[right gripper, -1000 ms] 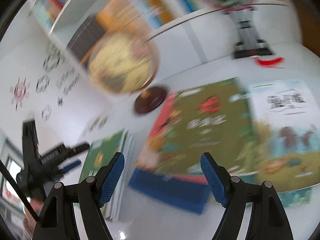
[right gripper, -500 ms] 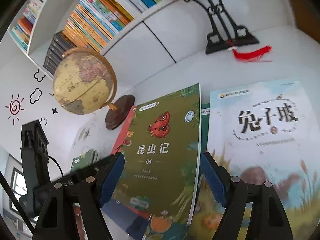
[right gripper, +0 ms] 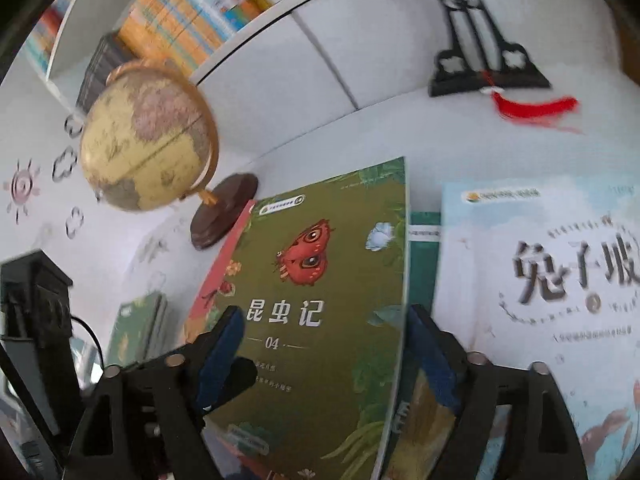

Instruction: Organize books

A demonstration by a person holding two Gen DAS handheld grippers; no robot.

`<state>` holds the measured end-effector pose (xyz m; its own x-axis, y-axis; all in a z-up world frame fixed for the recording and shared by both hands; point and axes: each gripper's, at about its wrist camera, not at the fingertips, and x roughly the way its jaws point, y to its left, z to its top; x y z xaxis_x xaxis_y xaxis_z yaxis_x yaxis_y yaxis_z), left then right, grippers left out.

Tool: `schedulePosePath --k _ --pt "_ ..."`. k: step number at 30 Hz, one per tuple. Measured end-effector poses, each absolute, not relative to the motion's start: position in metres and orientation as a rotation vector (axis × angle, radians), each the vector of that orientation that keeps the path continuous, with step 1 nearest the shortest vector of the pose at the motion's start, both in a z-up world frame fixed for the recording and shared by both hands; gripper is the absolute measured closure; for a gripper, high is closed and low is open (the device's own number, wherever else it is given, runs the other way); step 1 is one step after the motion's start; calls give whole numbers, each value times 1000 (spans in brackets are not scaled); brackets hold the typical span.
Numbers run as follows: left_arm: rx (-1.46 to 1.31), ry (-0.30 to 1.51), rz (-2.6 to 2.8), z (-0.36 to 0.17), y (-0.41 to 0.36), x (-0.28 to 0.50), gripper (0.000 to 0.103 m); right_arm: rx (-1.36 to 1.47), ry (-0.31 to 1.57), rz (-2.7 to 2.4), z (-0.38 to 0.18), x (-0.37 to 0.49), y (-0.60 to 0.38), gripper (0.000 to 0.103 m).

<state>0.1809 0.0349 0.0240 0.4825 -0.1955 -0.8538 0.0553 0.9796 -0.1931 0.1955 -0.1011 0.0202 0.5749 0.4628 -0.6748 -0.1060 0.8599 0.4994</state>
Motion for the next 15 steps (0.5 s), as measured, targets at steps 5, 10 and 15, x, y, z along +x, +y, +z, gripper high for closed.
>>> schedulePosePath --k 5,10,15 --pt "-145 1067 -160 22 35 173 14 427 966 407 20 209 -99 0" --pt "-185 1084 -158 21 42 150 14 583 1040 494 19 203 -118 3" --pt "-271 1102 -195 17 55 139 14 545 1100 507 24 180 -116 13"
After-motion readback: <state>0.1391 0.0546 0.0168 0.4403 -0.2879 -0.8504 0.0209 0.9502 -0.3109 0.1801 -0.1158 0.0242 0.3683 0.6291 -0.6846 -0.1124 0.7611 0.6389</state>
